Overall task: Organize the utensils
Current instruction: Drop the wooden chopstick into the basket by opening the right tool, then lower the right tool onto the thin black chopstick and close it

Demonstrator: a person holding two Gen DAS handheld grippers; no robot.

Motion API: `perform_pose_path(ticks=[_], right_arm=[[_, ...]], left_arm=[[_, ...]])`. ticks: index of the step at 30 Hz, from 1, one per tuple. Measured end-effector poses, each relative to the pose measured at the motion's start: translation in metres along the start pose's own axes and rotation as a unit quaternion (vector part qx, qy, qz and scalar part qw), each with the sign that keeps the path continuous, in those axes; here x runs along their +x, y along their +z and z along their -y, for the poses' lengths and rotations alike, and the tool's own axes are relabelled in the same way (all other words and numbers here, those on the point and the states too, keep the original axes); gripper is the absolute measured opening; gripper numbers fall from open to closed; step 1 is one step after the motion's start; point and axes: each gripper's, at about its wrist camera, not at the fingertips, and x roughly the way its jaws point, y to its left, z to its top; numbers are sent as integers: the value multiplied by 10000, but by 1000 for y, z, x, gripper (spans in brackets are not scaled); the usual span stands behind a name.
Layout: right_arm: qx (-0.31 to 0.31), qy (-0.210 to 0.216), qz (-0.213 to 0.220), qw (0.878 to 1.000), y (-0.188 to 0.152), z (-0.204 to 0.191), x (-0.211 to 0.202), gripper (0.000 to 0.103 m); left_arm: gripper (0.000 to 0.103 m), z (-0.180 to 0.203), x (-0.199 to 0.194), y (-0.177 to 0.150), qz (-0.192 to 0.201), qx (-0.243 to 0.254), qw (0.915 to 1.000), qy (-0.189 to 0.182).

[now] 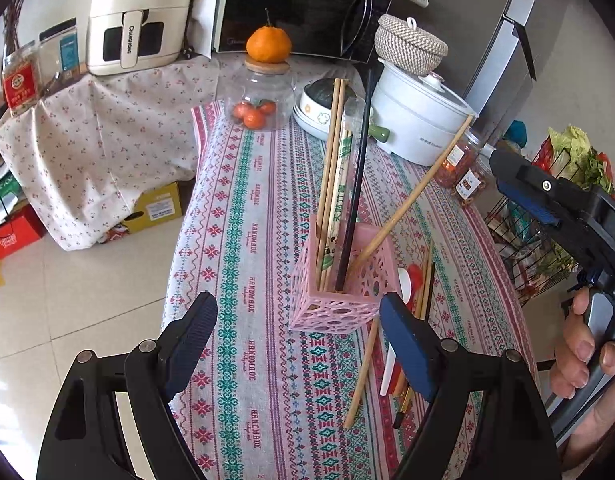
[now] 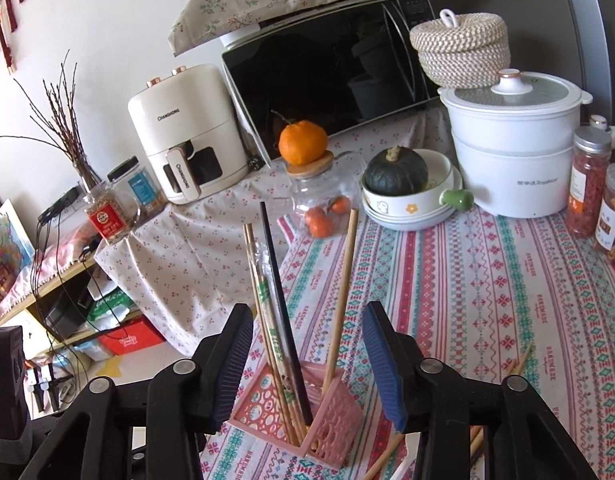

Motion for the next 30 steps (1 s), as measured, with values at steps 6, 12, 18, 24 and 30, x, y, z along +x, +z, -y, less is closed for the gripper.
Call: perform_pose_path(ticks=[6, 12, 18, 24, 30], right_arm=[[79, -232, -17, 9997, -1, 26, -15, 79], [205, -700, -594, 9956, -16, 63, -8, 87], [330, -1251, -1417, 9814, -43, 102, 11, 87], [623, -1577, -1769, 9695, -59, 138, 29, 87], [1056, -1424, -2225, 9587, -72, 165, 64, 63]], left_arm=[[85, 7, 11, -8, -325, -42, 9992, -216], [85, 22, 25, -20, -646, 55, 9974, -309], [85, 47, 39, -33, -912, 400, 9946, -285], [85, 71, 51, -46, -1128, 708, 9905, -337], [85, 83, 57, -52, -1169, 904, 9881, -421]])
